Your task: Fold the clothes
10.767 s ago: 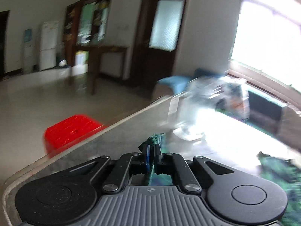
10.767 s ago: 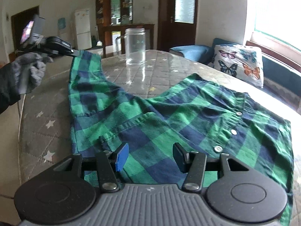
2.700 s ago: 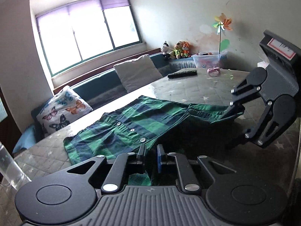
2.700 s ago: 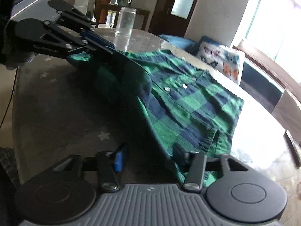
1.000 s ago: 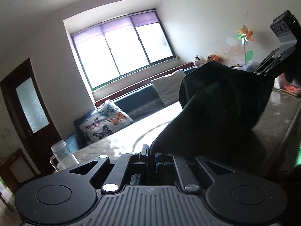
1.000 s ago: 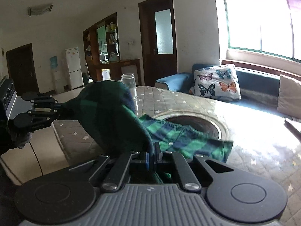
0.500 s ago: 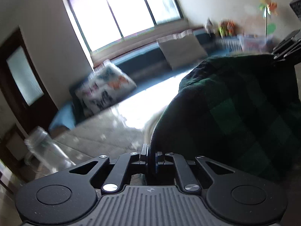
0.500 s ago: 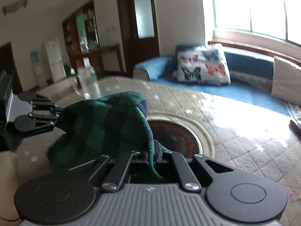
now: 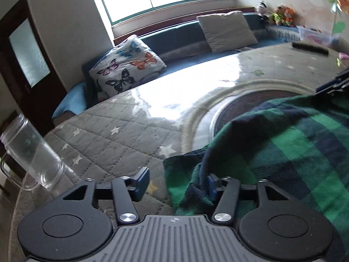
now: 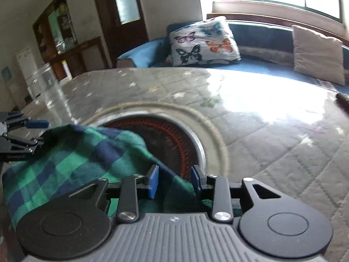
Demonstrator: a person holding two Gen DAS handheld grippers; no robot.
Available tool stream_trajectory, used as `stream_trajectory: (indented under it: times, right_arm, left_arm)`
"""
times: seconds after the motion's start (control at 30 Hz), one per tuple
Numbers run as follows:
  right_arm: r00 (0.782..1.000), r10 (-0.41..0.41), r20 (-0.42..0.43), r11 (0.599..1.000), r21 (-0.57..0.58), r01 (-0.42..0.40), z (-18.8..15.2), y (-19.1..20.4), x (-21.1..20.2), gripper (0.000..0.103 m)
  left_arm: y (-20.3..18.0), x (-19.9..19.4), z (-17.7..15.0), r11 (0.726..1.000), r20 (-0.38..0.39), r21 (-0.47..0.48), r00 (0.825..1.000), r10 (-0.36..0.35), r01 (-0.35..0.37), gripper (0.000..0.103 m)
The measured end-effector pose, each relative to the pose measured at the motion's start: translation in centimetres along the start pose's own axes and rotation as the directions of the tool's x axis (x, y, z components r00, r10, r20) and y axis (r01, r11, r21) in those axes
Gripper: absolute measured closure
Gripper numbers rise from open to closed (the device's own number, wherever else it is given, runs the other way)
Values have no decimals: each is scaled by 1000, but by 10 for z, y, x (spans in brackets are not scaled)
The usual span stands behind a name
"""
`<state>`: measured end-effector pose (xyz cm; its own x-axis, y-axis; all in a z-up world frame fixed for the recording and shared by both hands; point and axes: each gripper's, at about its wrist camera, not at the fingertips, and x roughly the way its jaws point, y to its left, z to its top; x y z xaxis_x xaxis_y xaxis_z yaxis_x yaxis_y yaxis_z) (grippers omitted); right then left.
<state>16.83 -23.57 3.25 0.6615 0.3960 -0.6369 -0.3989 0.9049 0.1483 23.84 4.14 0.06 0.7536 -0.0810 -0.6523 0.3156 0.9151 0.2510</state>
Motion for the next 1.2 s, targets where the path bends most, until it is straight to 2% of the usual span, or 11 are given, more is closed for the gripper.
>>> stream_trajectory:
  times: [0.17, 0.3, 0.37, 0.43, 0.53, 0.63, 0.73, 0.83, 1.0, 1.2]
  right_arm:
    - [999, -18, 42, 1000, 4, 18, 1, 0, -14, 70]
    - [997, -28, 73, 1000, 6, 28, 1, 1, -25, 70]
    - [998, 16, 65, 1000, -5, -16, -5, 9, -31, 70]
    - [998, 62, 30, 998, -6, -61, -14, 16, -30, 70]
    - [997, 76, -25, 997, 4, -76, -24, 19, -20, 70]
    - [997, 57, -56, 998, 31, -55, -31, 12, -11, 72]
    - [998, 37, -54, 997, 77, -33, -32, 3, -10, 73]
    - [998, 14, -62, 997, 79, -9, -32, -4, -6, 77]
    - [998, -14, -62, 997, 81, 19, -36, -13, -1, 88]
    - [997, -52, -58, 998, 15, 53, -36, -11, 3, 90]
  left_arm:
    - [17, -9, 5, 995, -9, -96, 1000, -15, 14, 22]
    - [30, -18, 11, 992, 10, -119, 999, 43, -41, 14]
    - [37, -20, 14, 987, 11, -153, 998, 56, -54, 14]
    - [37, -24, 15, 986, 26, -161, 999, 46, -42, 18]
    - [24, -33, 17, 990, 57, -141, 998, -4, 12, 36]
    - [8, -31, 20, 990, 61, -114, 995, -82, 88, 59]
    - [-10, -20, 24, 983, 43, -86, 987, -157, 160, 71]
    - [-27, -3, 28, 979, 17, -55, 980, -198, 198, 74]
    - [-40, 24, 36, 978, -10, -50, 979, -202, 201, 74]
    - [-38, 39, 35, 978, -6, -95, 982, -189, 188, 74]
